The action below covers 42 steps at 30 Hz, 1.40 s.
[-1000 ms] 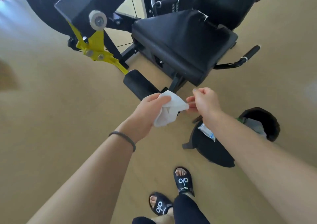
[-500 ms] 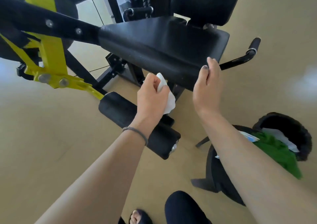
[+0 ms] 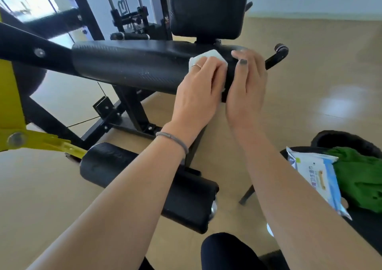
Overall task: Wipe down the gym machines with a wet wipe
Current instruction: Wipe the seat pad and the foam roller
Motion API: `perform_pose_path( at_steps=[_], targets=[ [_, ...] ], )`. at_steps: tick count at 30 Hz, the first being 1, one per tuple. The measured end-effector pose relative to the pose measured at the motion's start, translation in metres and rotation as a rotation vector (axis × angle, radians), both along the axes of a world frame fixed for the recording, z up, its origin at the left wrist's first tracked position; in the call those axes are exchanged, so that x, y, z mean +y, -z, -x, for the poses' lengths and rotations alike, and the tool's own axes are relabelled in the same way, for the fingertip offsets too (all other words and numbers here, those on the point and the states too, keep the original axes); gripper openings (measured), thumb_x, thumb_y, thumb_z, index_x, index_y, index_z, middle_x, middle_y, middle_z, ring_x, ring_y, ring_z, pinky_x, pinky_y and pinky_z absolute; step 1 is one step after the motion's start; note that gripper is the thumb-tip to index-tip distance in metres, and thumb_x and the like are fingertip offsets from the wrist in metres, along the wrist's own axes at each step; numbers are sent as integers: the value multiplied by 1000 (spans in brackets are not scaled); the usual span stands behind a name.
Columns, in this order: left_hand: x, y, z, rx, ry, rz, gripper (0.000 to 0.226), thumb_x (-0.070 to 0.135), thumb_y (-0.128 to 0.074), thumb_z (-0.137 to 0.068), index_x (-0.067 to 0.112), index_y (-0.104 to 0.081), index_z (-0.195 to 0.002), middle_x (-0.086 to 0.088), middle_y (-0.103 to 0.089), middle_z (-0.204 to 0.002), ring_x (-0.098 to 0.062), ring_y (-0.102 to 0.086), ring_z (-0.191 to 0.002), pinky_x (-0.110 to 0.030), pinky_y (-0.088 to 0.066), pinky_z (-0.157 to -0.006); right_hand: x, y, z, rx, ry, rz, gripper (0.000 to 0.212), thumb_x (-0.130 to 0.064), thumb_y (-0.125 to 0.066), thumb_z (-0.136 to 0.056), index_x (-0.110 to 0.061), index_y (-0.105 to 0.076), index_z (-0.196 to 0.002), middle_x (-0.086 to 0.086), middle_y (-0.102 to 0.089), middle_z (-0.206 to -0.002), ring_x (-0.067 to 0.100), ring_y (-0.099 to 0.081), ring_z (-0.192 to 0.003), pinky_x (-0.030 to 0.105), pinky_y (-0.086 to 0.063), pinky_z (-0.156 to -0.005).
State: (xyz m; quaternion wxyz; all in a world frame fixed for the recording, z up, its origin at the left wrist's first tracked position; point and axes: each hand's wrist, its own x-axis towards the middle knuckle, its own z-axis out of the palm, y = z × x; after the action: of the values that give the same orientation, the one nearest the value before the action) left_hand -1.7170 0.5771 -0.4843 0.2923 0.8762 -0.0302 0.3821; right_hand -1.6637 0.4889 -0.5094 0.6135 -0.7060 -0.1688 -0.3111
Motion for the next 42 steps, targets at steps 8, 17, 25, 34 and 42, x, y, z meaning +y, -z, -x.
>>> perform_pose_path(
  at_steps=[8,17,25,34,42],
  targets=[
    [22,5,-20,-162,-59,-635,12,22,-59,-94,11,-65,-95,-9,-62,-96,-27,-57,-78,-35,-38,-70,11,0,1,-19,86,-24,37,-22,-36,-96,-3,-66,-108,6,-58,-117,24,-56,-110,45,-43,-101],
    [88,16,-22,-176,-386,-456,25,25,-40,-106,8,-52,-92,-14,-53,-91,-34,-49,-82,-46,-37,-75,19,2,0,-43,195,-14,32,-23,-42,-95,-6,-66,-110,4,-60,-117,22,-56,-112,41,-45,-99],
    [31,17,-23,-255,-17,-493,25,21,-45,-101,6,-63,-105,-13,-58,-101,-32,-51,-84,-42,-36,-77,15,1,0,-17,143,-32,34,-24,-39,-94,-8,-65,-107,-5,-55,-112,18,-56,-108,42,-45,-98],
    [64,9,-23,-168,-194,-659,32,25,-35,-105,9,-59,-121,-17,-58,-114,-36,-52,-96,-44,-38,-85,14,1,0,-8,136,-39,27,-17,-43,-96,-9,-65,-109,-5,-55,-113,15,-54,-109,37,-44,-99],
    [39,18,-31,-133,-45,-690,50,28,-33,-109,-3,-45,-146,-19,-49,-148,-34,-46,-138,-47,-31,-118,5,-6,-7,7,128,38,35,-30,-34,-97,-15,-66,-101,-22,-48,-99,9,-47,-99,29,-41,-97]
  ],
)
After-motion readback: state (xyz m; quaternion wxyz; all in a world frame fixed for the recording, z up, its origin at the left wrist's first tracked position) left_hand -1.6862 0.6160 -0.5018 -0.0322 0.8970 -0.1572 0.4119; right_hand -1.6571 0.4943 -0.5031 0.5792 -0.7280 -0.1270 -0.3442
